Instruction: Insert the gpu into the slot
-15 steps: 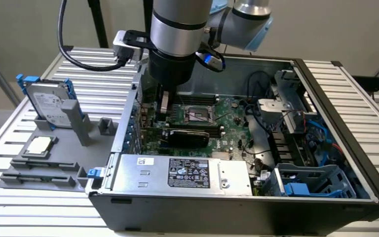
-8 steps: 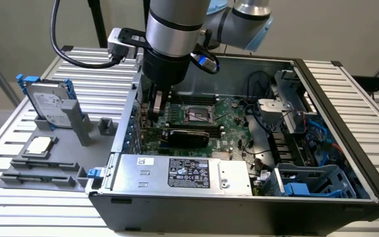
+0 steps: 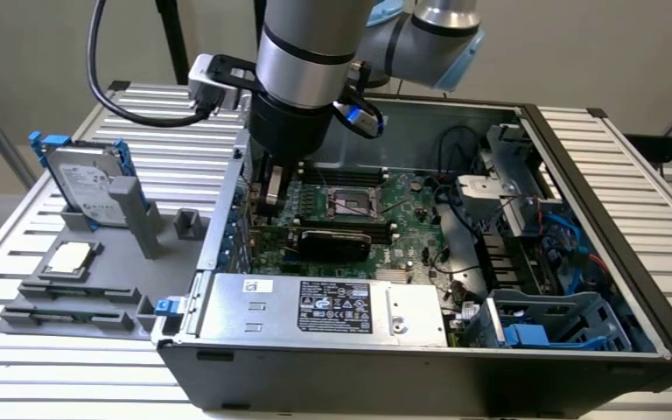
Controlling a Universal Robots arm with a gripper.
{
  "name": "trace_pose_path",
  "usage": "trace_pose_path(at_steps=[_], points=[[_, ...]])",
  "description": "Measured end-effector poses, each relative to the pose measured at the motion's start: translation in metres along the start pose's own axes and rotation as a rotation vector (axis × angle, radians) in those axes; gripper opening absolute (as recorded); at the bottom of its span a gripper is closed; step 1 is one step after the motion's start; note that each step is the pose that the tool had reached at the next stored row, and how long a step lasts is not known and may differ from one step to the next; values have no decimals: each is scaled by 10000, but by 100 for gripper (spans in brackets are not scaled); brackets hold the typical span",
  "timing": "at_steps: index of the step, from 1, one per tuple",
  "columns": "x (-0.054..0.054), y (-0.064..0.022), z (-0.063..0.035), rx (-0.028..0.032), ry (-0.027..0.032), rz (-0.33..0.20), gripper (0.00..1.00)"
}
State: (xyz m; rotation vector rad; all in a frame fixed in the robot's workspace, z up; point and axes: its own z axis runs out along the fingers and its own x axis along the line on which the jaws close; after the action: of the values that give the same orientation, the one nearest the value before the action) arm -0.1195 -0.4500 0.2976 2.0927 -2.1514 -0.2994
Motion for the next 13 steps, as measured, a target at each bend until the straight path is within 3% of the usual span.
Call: trace_pose_path(at_steps=[7, 13], points=[[-3, 0, 42, -189, 4, 12, 11], [-5, 5, 50, -400, 9, 22, 11]])
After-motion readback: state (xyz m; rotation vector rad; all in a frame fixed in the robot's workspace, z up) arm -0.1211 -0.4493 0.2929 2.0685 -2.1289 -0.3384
